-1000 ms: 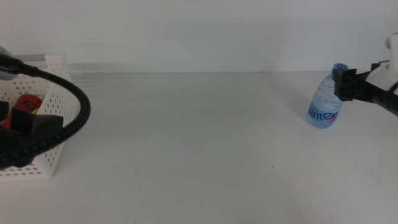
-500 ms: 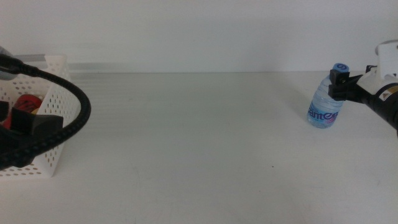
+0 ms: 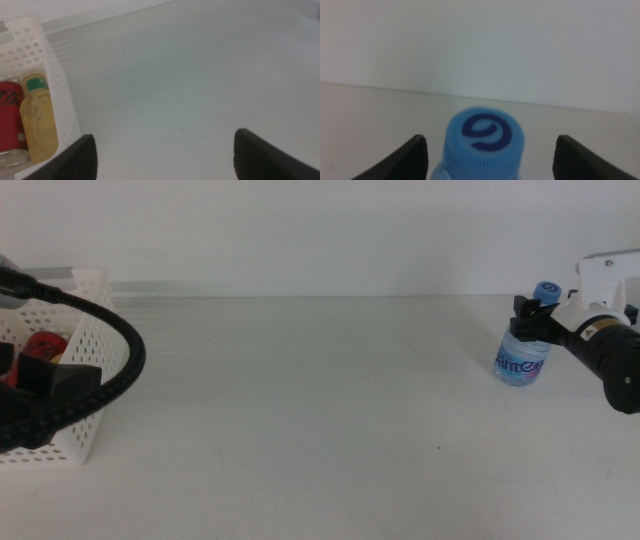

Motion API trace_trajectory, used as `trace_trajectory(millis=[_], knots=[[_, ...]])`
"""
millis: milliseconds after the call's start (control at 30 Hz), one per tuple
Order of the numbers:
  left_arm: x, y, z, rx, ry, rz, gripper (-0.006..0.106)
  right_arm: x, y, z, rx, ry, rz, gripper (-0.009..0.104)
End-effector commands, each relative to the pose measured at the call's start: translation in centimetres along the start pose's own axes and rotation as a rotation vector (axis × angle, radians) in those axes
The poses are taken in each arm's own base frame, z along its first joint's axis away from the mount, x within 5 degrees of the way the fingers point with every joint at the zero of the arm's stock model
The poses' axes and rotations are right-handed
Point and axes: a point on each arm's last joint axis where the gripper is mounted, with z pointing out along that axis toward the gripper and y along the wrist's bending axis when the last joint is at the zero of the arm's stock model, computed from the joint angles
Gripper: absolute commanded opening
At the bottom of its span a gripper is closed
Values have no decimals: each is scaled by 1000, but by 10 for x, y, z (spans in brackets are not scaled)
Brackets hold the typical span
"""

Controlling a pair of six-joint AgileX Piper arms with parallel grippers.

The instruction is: Use arms to grab the bottles and put them into the dustbin to the left of the table.

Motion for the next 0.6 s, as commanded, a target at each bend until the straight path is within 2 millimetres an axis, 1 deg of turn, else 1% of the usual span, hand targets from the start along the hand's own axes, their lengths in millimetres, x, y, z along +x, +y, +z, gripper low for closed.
trace_trajectory(millis=[0,33,100,133,233,267,367,500,567], knots=[[-12,0,-6,-3,-88,-17,89,-26,-4,1,15,-130,-4,64],[-12,0,-6,-3,-88,-17,89,-24,-4,2,15,-126,-4,62],[-12,0,-6,-3,-88,-17,89,-22,-4,3,14,-122,-5,50],[-12,0,-6,-3,-88,-17,89,-22,-4,3,14,-122,-5,40],[-12,0,-6,-3,-88,-17,89,-23,-4,3,15,-124,-5,2],[-12,0,-6,-3,-88,-17,89,-25,-2,1,7,-131,-10,0],[-12,0,-6,-3,-88,-17,89,-44,6,-10,-32,-191,-48,0],[-12,0,-6,-3,-88,-17,89,-74,14,-30,-78,-276,-35,0],[-12,0,-6,-3,-88,-17,89,-89,22,-39,-135,-295,-63,0]])
